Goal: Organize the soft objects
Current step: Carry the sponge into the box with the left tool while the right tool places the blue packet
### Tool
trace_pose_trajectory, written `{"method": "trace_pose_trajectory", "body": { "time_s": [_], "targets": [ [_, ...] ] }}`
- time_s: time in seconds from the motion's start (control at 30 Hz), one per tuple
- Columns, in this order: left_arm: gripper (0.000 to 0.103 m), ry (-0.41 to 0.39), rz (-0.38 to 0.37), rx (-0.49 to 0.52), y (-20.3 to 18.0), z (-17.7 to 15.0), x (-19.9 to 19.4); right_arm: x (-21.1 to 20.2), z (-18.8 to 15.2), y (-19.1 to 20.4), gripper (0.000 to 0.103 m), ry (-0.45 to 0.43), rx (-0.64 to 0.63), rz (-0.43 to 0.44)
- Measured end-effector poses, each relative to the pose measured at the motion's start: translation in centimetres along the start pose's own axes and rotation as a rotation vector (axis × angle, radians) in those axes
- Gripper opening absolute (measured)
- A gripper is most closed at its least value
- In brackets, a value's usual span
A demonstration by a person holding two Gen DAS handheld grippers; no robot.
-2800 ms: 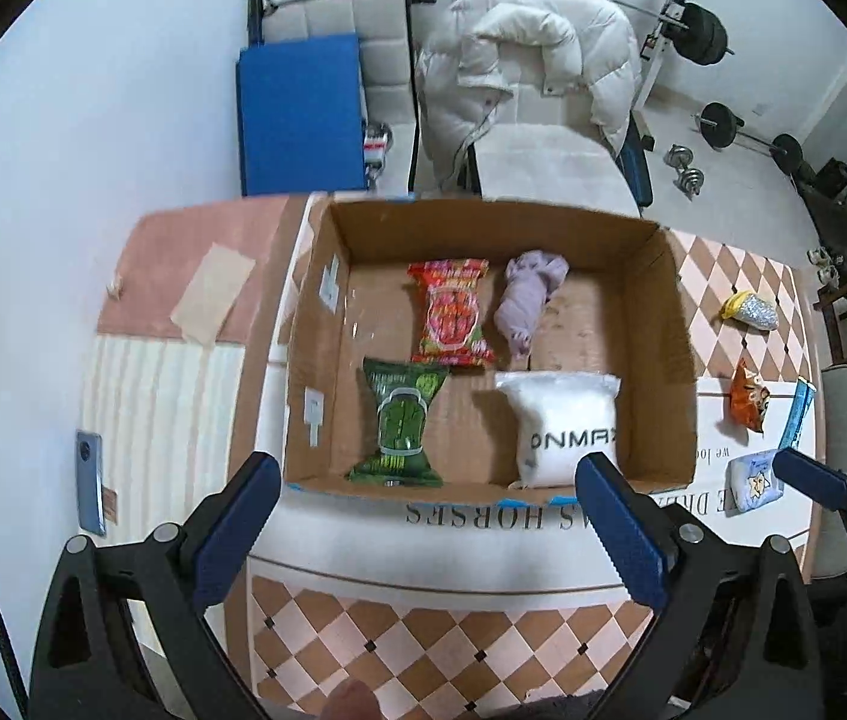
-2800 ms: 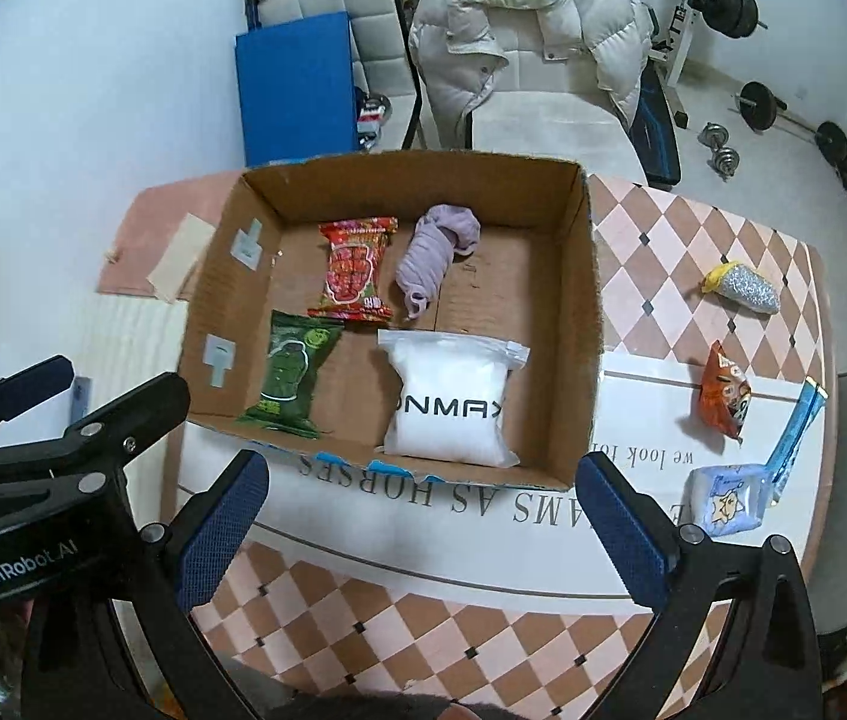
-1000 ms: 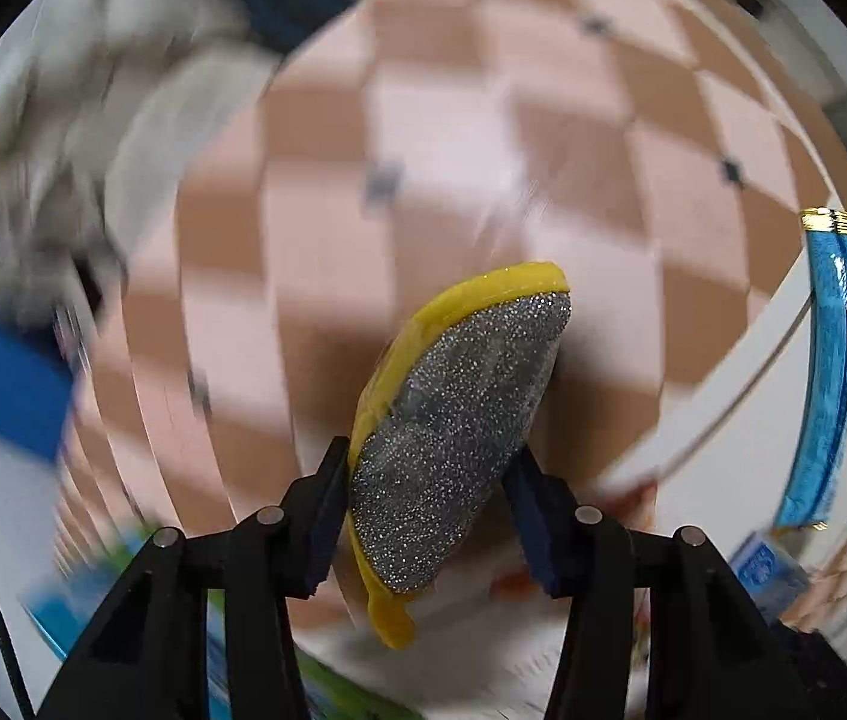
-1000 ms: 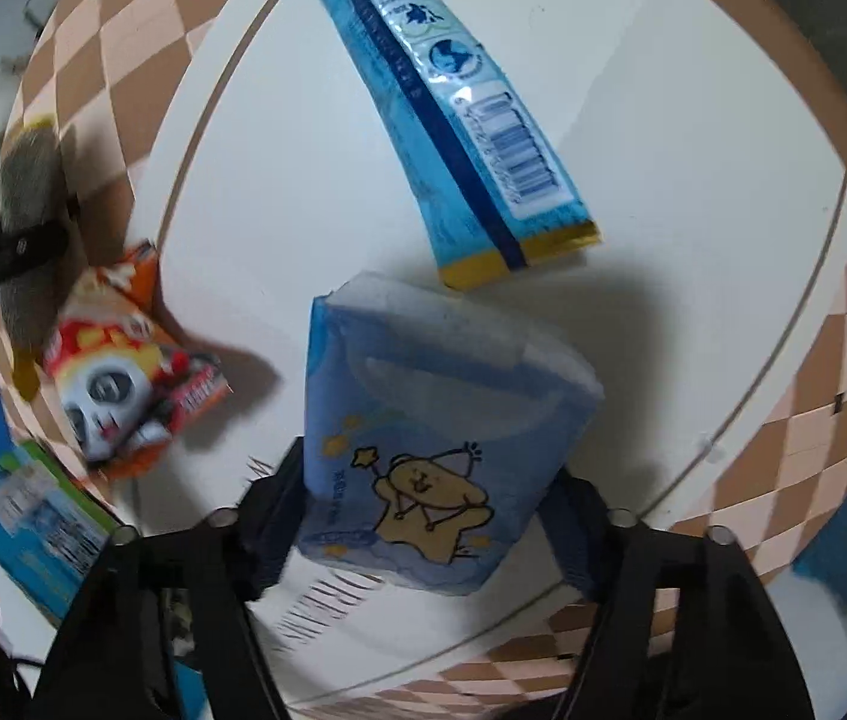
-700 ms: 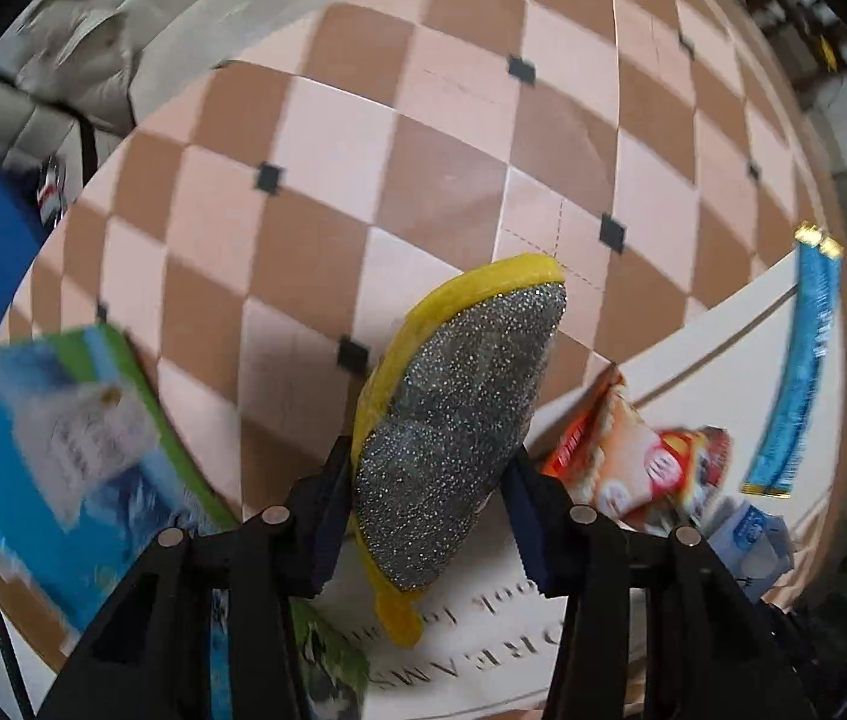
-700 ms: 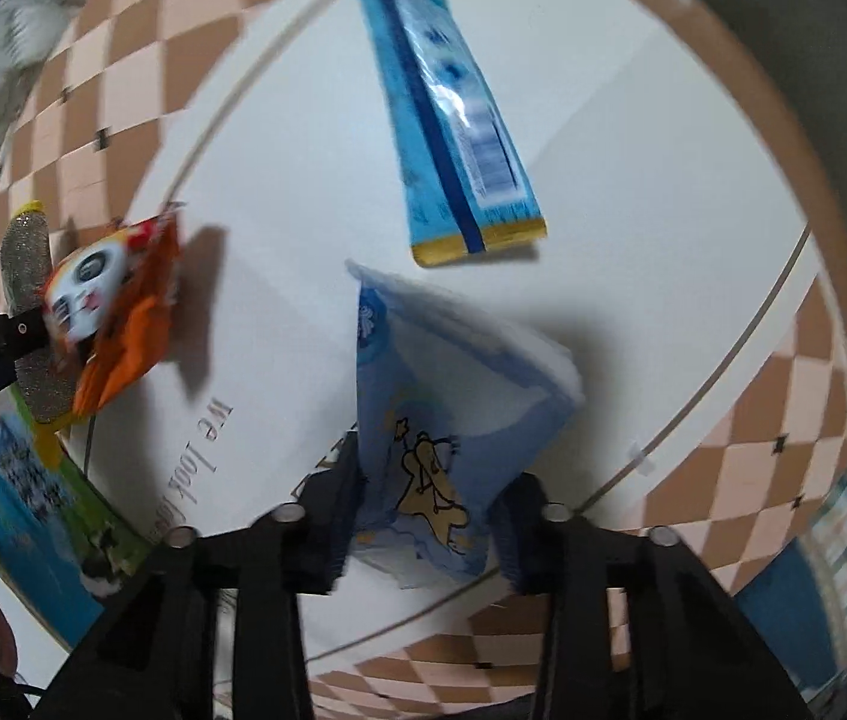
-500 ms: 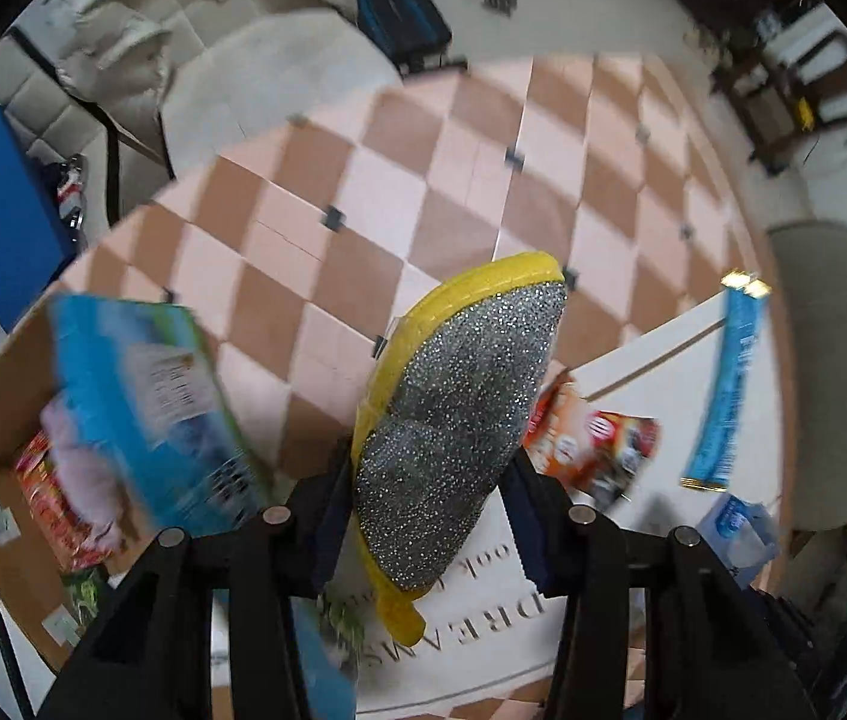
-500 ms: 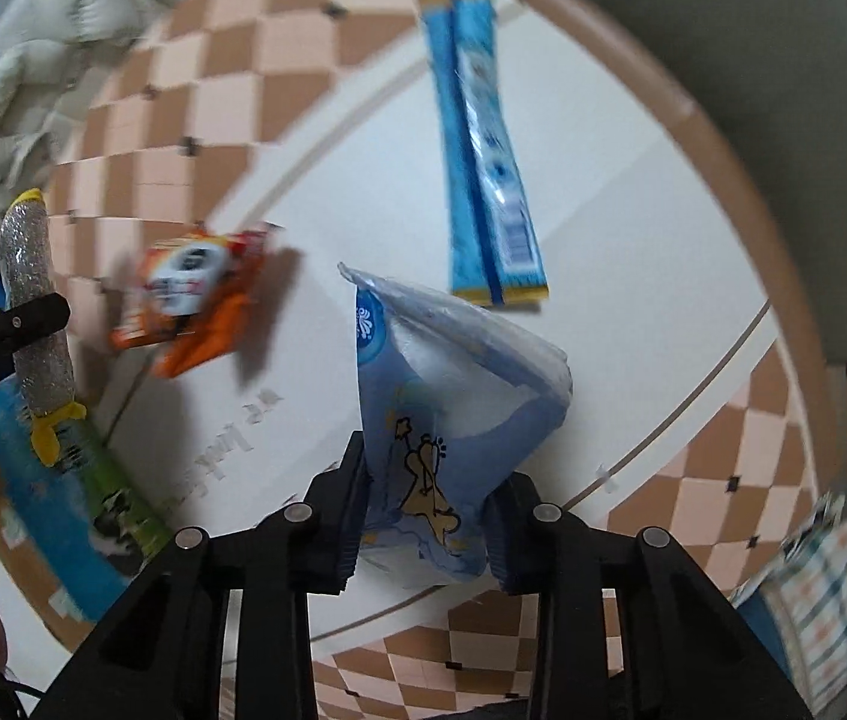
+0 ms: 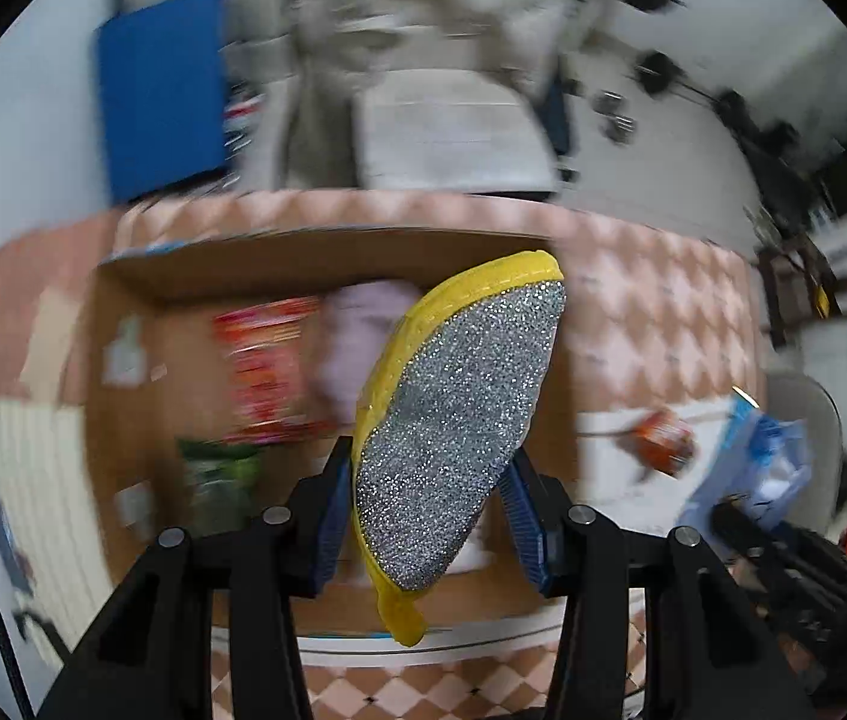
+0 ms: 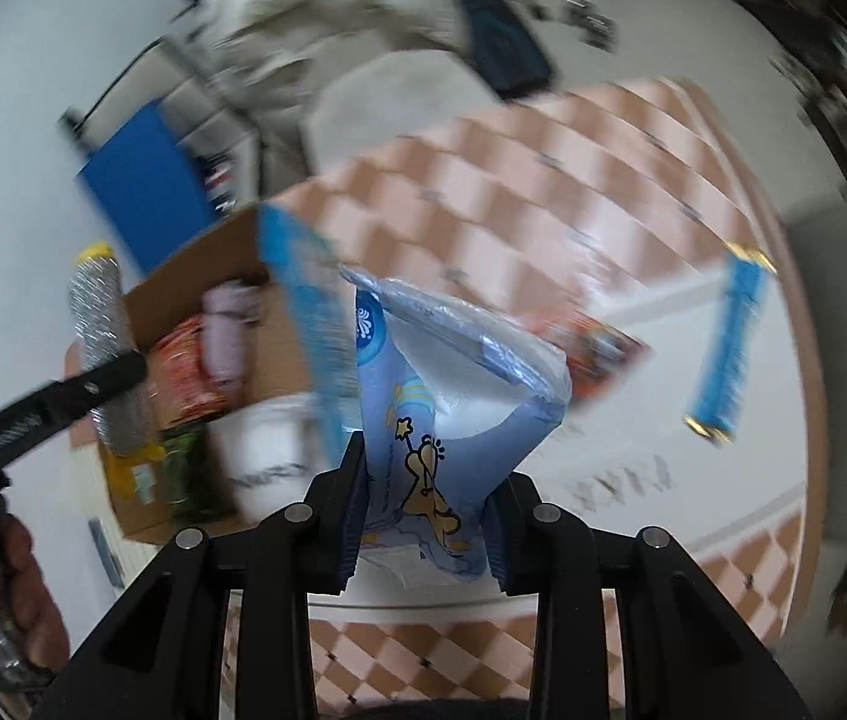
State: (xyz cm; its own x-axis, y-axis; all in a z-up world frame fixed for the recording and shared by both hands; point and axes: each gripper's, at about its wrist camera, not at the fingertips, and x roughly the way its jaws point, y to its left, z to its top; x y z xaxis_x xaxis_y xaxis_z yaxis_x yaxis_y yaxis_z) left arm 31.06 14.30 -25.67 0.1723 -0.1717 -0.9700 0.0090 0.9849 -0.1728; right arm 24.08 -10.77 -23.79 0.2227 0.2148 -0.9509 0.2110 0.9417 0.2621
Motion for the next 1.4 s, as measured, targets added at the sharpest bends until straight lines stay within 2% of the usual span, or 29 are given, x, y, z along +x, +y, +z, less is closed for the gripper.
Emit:
{"method": "trace_pose_trajectory", "body": {
  "time_s": [0.17, 0.33, 0.43, 0.73, 0.9, 1.07, 1.17, 1.23, 1.3, 1.4],
  "targets": [
    [0.044, 0.057, 0.025, -0.139, 7.8, 1.1, 2.9, 3.9, 2.5, 8.6, 0.035, 0.044, -0.148, 0.017],
    [0.044, 0.113, 0.063, -0.206, 12.0, 2.7, 6.1, 9.4, 4.0, 14.7, 0.035, 0.106, -0.248, -0.070],
    [0.044, 0.149, 0.090, -0.220, 14.0, 3.5, 7.6, 12.7, 4.9, 16.3, 0.035, 0.140, -0.281, -0.124],
    [0.044, 0.247, 0.138, -0.232, 15.1, 4.2, 12.4, 19.5, 6.5, 17.4, 0.036, 0.217, -0.316, -0.231],
    [0.046, 0.308, 0.141, -0.214, 15.0, 3.6, 14.7, 21.6, 6.7, 17.9, 0.037, 0.255, -0.362, -0.282],
    [0.044, 0.329, 0.140, -0.204, 15.0, 3.2, 15.7, 22.8, 6.8, 18.0, 0.041, 0.279, -0.428, -0.347],
    [0.044, 0.333, 0.121, -0.209, 15.2, 3.0, 15.6, 23.1, 6.8, 17.7, 0.049, 0.290, -0.451, -0.367],
    [0.045, 0.336, 0.101, -0.217, 15.4, 3.0, 15.4, 23.2, 6.9, 17.8, 0.061, 0.290, -0.460, -0.376],
    [0.045, 0.335, 0.073, -0.225, 15.6, 2.8, 14.8, 22.8, 6.9, 17.8, 0.064, 0.283, -0.465, -0.371],
    [0.047, 0.324, 0.047, -0.230, 15.6, 3.2, 13.7, 22.0, 6.8, 18.0, 0.074, 0.266, -0.477, -0.364]
  ]
}}
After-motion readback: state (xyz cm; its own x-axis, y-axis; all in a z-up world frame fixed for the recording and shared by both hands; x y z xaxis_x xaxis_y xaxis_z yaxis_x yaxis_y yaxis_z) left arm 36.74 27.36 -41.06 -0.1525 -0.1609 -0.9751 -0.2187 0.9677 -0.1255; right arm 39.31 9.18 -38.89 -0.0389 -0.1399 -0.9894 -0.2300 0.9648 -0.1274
